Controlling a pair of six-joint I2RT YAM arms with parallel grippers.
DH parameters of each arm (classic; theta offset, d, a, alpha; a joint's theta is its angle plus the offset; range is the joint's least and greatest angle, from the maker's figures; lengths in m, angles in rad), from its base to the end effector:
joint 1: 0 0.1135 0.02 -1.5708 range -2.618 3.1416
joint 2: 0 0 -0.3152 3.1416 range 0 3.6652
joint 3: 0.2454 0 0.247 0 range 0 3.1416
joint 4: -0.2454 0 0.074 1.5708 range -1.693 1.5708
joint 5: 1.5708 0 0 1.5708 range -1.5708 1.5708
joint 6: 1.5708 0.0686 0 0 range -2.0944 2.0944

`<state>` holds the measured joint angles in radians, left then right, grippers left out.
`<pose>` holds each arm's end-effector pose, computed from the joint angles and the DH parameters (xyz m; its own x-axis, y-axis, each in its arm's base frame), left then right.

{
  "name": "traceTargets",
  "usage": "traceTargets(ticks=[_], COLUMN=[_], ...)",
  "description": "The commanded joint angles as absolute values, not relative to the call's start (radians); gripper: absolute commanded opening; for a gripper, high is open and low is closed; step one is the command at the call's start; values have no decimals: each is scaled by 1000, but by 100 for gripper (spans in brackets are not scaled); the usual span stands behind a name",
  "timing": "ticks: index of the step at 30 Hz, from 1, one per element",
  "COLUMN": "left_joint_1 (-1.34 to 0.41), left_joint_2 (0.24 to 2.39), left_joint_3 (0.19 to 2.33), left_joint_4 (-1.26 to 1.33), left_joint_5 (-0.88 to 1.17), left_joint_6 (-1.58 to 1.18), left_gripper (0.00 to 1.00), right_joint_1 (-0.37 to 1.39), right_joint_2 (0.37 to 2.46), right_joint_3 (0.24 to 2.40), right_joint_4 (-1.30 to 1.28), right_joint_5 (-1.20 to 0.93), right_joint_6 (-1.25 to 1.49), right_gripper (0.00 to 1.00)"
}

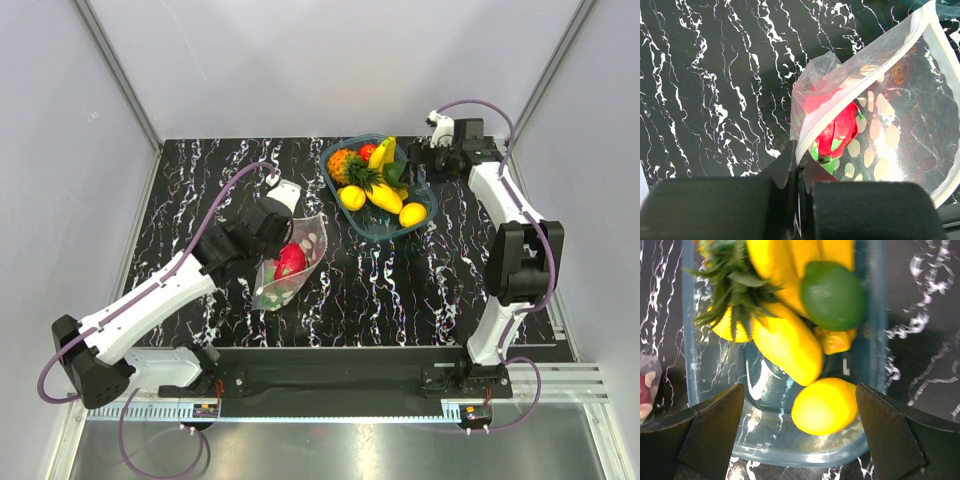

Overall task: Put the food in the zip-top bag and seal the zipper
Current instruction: Move the bin to the center of the board.

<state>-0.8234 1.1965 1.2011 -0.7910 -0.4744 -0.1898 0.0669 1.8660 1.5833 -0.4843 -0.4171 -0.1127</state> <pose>0.1858 -0.1543 0.3724 -0.5542 0.3511 -0.7547 0.3346 0.9242 0.1843 0.4541 0.0583 0.3110 -0.6484 -0.1465 -0.7470 -0.4278 0.8819 0.1984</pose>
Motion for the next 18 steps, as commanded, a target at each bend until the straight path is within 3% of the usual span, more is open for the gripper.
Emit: traceTargets(ticks=[1,8,18], left_joint_1=[-816,-802,-779], left_joint_2=[1175,1178,1186], left_joint_3=[1210,1210,1215], left_joint_4=[-747,-744,-746], left_joint_5=[-456,-449,-422], left_joint_6=[-181,-181,-178], left_gripper=[1,1,1], right_joint_1=[37,31,14], right_joint_2=[1885,2058,2111], right_joint_3=[1660,1764,1844], right_joint_4=[-511,-546,-561], right_joint_5=[-479,-621,-687], right_joint_6=[-60,-98,-61], right_gripper=[100,98,100])
